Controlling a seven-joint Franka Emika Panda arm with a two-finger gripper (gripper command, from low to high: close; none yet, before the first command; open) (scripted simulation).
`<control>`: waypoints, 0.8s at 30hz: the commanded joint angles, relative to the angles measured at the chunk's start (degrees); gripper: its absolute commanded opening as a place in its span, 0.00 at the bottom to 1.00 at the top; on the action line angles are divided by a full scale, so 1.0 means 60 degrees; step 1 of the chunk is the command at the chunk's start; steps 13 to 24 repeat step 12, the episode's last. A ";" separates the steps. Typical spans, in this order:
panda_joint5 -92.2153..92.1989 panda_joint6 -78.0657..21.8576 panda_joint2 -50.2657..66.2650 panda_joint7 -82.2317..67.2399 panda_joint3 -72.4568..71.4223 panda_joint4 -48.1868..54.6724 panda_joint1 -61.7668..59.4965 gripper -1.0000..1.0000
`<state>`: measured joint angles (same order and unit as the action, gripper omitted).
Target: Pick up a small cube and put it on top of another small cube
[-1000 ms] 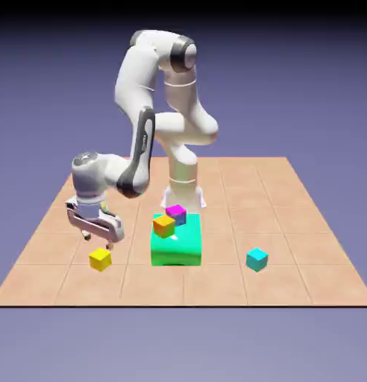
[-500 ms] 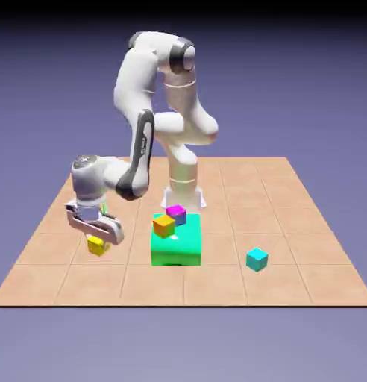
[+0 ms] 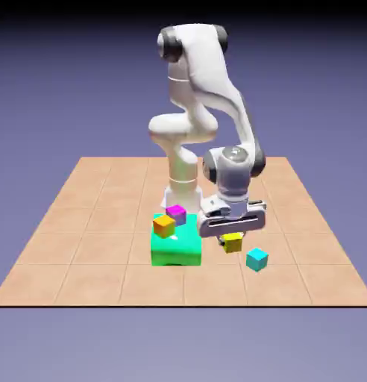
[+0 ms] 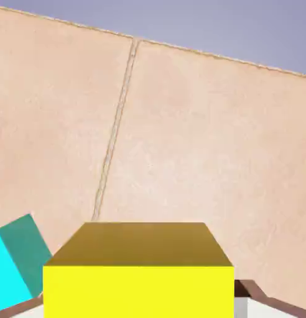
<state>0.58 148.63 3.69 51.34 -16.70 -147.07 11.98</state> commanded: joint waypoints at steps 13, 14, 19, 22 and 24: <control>0.1209 0.1397 0.1468 0.0975 0.0311 0.0012 0.0655 1.00; 0.1209 0.1397 0.1468 0.0975 0.0311 0.0012 0.0655 1.00; 0.1209 0.1397 0.1468 0.0975 0.0311 0.0012 0.0655 1.00; 0.1209 0.1397 0.1468 0.0975 0.0311 0.0012 0.0655 1.00; 0.1209 0.1397 0.1468 0.0975 0.0311 0.0012 0.0655 1.00</control>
